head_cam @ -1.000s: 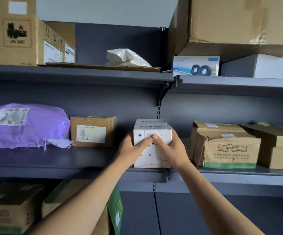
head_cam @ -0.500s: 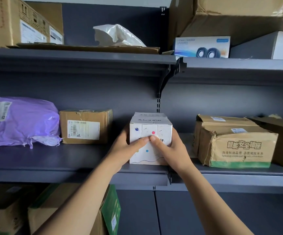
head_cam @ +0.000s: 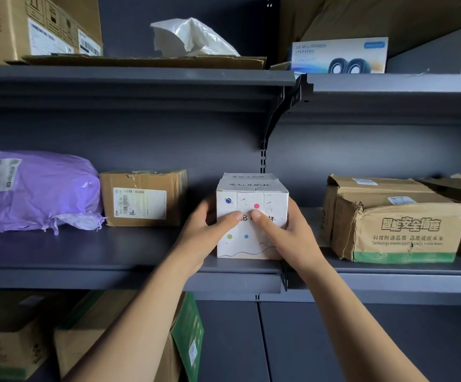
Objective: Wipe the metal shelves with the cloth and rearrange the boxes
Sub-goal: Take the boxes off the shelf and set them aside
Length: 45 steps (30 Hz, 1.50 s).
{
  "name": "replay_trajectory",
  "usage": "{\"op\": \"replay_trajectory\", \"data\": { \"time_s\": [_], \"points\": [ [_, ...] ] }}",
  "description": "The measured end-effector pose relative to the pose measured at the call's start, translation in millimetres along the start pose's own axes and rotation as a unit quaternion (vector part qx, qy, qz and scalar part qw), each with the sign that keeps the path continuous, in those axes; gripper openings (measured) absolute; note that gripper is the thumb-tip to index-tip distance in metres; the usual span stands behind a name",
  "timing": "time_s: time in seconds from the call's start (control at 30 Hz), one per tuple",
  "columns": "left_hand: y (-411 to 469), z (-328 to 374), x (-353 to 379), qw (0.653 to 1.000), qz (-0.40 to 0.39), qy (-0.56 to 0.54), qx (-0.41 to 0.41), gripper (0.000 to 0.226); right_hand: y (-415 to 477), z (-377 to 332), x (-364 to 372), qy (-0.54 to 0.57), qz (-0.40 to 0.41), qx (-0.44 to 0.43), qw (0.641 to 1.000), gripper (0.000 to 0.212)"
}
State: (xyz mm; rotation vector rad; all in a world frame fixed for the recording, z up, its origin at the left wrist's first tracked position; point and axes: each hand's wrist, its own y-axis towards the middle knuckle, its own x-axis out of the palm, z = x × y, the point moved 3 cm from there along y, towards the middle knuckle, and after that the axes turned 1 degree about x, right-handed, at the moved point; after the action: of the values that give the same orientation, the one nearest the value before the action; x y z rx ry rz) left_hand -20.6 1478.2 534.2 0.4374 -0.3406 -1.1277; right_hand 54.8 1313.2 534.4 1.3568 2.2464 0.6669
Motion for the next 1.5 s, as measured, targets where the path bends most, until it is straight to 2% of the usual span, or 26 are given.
{"op": "replay_trajectory", "data": {
  "time_s": [0.27,0.3,0.4,0.43,0.5,0.67,0.8,0.93,1.1,1.2,1.5],
  "points": [
    [0,0,-2,0.999,0.037,-0.011,0.017,0.041,-5,-6,-2,0.004,0.026,0.005,1.0,0.029],
    [-1,0,-2,0.999,0.043,-0.011,0.019,0.04,-4,-4,-3,-0.001,0.03,0.003,1.0,0.033],
    [-2,1,-2,0.997,0.067,0.007,0.039,0.036,-2,3,-6,-0.022,0.058,0.009,0.998,0.085],
    [-2,2,-3,0.996,0.075,0.014,0.046,0.035,-3,5,-7,-0.026,0.067,0.013,0.997,0.096],
    [-4,3,-3,0.994,0.087,0.02,0.056,0.036,-4,6,-8,-0.031,0.087,0.012,0.996,0.101],
    [-13,5,-7,0.989,0.115,0.047,0.078,0.054,-21,-2,-5,-0.001,0.157,-0.01,0.988,0.086],
    [-30,5,-15,0.986,0.136,0.041,0.083,0.047,-49,-5,-5,-0.003,0.178,-0.012,0.984,0.081],
    [-51,5,-25,0.99,0.106,0.045,0.083,0.047,-80,-12,0,-0.018,0.201,-0.01,0.979,0.083],
    [-90,8,-43,0.994,0.058,0.031,0.088,0.041,-115,-35,28,-0.048,0.215,-0.045,0.974,0.065],
    [-115,8,-71,0.995,0.055,0.019,0.082,0.038,-131,-49,54,-0.05,0.205,-0.051,0.976,0.056],
    [-187,5,-174,0.995,0.06,0.055,0.058,0.032,-193,-55,197,-0.061,0.104,0.005,0.993,0.064]
  ]
}}
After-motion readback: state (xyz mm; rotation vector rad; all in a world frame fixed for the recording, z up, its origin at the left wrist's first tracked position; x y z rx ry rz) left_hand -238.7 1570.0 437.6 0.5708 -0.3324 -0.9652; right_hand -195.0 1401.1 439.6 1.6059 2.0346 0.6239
